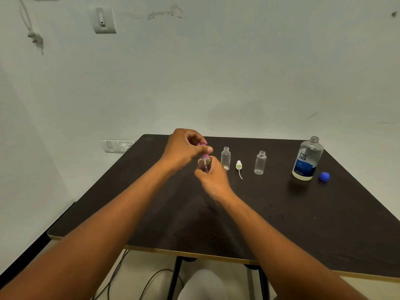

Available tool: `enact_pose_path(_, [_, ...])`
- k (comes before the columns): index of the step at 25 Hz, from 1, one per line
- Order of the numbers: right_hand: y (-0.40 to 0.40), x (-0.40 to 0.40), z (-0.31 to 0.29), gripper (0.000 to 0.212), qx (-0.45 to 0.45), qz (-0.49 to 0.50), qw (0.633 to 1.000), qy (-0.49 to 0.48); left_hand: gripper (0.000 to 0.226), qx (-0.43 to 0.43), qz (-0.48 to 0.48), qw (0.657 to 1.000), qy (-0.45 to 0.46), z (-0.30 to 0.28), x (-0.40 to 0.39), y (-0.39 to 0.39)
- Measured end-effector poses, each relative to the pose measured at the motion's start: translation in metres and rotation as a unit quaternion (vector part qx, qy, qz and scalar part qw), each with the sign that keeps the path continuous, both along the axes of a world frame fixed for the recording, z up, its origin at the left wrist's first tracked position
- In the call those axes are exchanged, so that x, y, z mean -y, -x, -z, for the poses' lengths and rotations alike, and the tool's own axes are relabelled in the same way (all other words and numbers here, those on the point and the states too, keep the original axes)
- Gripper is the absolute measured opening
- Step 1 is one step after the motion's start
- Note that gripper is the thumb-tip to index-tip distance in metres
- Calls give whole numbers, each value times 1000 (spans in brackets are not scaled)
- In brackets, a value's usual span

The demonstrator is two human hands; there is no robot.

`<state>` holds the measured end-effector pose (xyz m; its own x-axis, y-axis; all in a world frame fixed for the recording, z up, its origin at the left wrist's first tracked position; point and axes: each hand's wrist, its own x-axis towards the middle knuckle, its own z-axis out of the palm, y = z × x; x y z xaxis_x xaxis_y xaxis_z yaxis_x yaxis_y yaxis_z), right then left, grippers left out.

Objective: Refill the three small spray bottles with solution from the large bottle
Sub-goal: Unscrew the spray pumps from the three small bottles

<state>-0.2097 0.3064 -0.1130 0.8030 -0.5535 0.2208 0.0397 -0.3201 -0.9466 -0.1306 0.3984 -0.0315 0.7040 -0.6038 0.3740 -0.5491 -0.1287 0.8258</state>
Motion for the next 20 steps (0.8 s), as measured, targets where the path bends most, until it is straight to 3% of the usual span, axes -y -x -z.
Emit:
enact_pose_path(3, [-1,1,-3,23,2,2,1000,1,31,-3,-29,1000,6,4,7,3])
enact_pose_path(5, [-2,4,-6,22,9,9,1000,7,24,-16,23,999,17,-2,4,0])
enact_pose_path(8, [-3,9,-11,20,15,24,1000,15,40,-27,112,993,14,-11,-4,-6])
enact_pose_path(10, [-5,9,-12,21,10,24,999,20,38,-5,83,996,16,-10,-2,-6])
enact_pose_path(12, [-7,7,-12,24,3,15,1000,22,21,16,14,1000,15,-7,4,-1])
enact_pose_path(15, [-7,6,-11,23,1,8,1000,23,28,7,-31,999,-1,-5,10,3])
enact_pose_path(18, [-8,8,-12,20,-2,19,1000,20,20,-38,56,998,-13,-18,1,-8])
enact_pose_path(20, [-8,10,-14,20,-6,28,999,21,32,-29,117,992,-43,-26,-5,-15])
